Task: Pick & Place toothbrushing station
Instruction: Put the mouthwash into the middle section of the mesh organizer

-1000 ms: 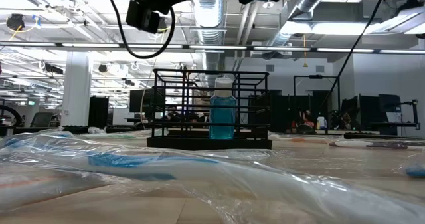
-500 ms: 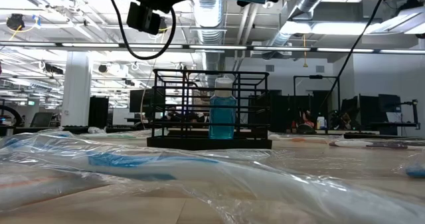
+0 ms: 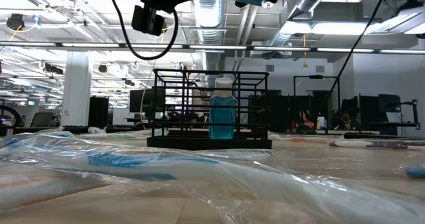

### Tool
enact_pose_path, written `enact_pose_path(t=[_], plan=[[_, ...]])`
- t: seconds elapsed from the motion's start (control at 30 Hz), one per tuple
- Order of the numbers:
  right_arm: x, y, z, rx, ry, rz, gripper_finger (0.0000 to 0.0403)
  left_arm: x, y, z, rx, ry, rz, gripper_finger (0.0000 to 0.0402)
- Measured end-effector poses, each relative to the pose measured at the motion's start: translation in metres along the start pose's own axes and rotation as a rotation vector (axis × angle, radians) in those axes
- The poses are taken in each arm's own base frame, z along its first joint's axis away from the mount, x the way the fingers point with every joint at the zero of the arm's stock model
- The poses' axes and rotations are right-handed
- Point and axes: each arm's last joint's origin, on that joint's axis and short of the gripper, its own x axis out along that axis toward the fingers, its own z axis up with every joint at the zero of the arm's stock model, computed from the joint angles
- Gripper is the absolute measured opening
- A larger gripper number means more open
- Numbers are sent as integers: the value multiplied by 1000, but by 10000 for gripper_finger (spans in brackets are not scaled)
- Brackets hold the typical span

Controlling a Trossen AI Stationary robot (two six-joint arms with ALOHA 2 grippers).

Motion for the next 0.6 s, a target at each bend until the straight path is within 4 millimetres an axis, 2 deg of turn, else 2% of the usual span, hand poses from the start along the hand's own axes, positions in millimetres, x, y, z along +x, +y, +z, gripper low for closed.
enact_pose_path(t=[0.2, 0.6], plan=[[0, 0, 0, 0, 0, 0, 133, 0, 0, 0, 0, -1, 0, 176], [0, 0, 0, 0, 0, 0, 133, 0, 0, 0, 6, 0, 1, 161]])
